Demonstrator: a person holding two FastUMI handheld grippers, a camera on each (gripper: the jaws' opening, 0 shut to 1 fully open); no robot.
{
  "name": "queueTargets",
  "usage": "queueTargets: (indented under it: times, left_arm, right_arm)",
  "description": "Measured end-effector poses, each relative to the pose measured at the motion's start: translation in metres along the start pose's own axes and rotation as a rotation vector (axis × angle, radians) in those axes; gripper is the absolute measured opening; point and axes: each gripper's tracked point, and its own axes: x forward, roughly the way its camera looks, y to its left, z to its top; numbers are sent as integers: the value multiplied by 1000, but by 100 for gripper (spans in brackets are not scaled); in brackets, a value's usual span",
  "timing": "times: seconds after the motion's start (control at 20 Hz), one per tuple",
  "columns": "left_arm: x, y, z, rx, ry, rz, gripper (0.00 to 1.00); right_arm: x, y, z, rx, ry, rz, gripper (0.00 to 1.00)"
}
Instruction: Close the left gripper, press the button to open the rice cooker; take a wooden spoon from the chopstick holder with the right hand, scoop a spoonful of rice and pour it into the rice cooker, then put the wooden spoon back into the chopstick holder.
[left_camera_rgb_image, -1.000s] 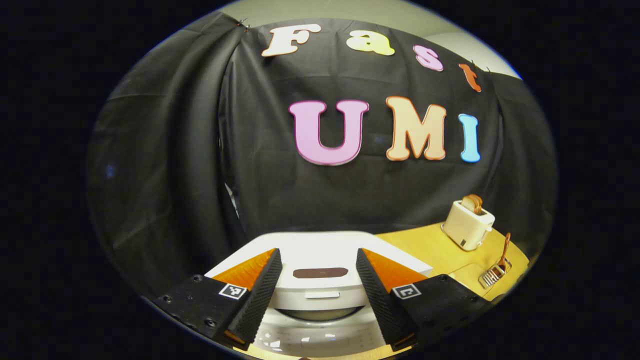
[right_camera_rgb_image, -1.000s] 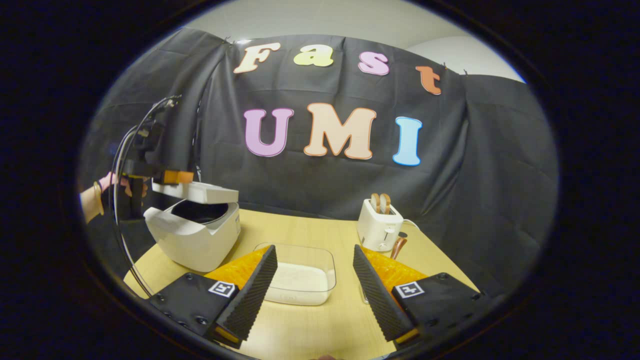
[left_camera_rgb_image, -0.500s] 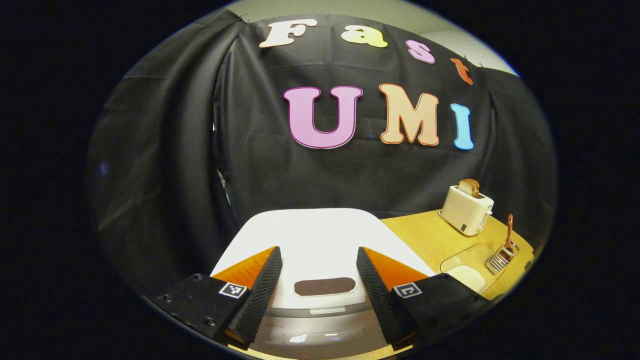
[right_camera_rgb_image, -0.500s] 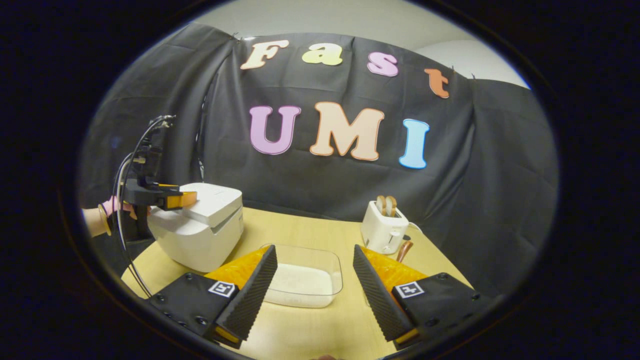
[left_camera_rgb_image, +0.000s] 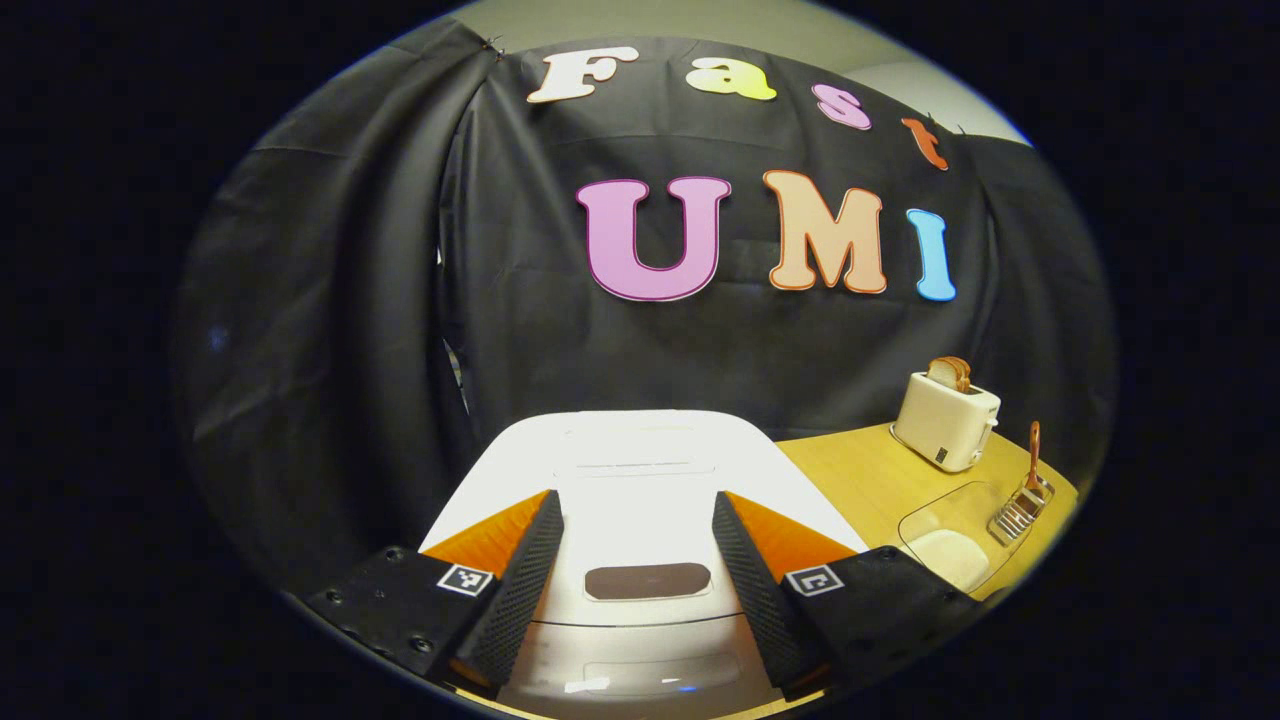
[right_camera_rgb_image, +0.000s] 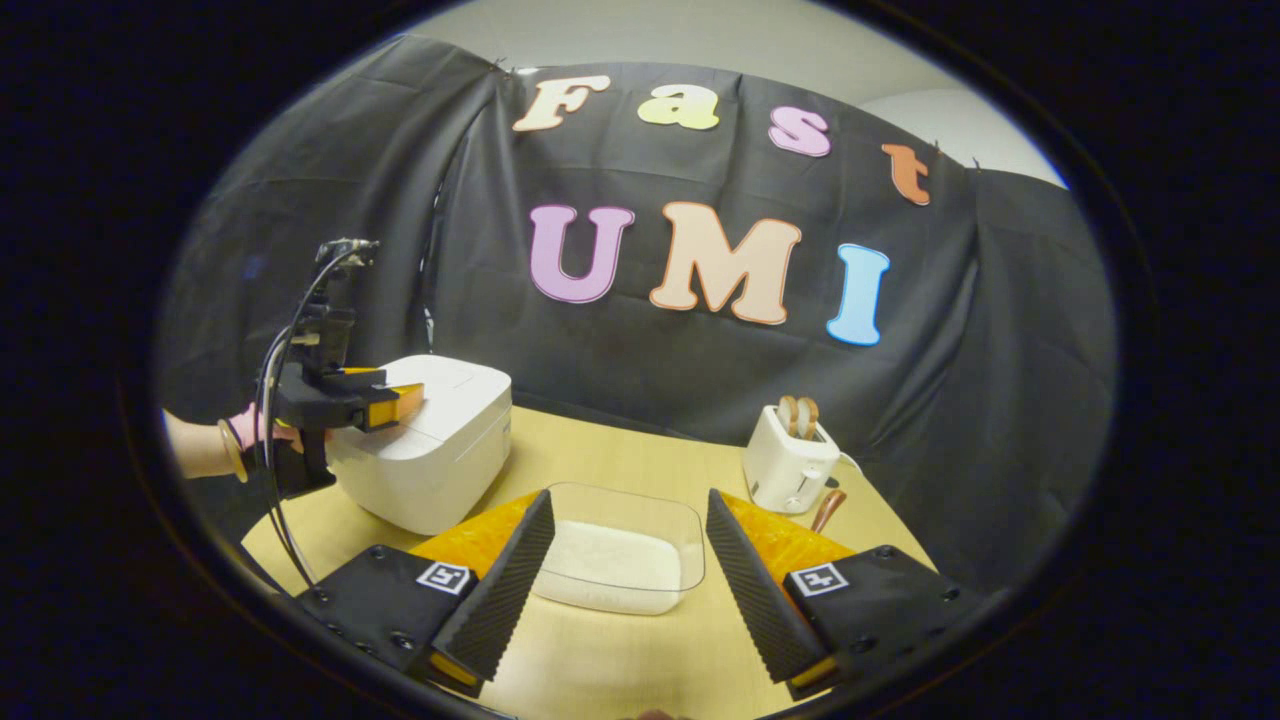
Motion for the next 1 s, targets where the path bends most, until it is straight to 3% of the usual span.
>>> queueTargets:
  times: [0.25, 0.45, 0.6, 0.65, 0.9, 1.0]
  left_arm:
    - [1, -1, 3, 8, 9, 10, 89]
    - [-11, -9, 11, -61, 31, 35, 87]
    - [-31, -21, 28, -58, -3, 53, 96]
    - [-37, -27, 36, -54, -15, 52, 96]
    - [-78, -73, 55, -81, -28, -12, 95]
    - [-93, -90, 64, -98, -71, -43, 95]
  right_arm:
    - [-4, -6, 2, 28, -15, 8, 94]
    - [-6, -11, 9, 69, -37, 37, 93]
    - [-10, -23, 19, 70, -68, 37, 100]
    - [-12, -30, 20, 69, -75, 32, 94]
    - [-25, -57, 29, 96, -117, 7, 100]
    - [-31, -68, 32, 99, -134, -6, 97]
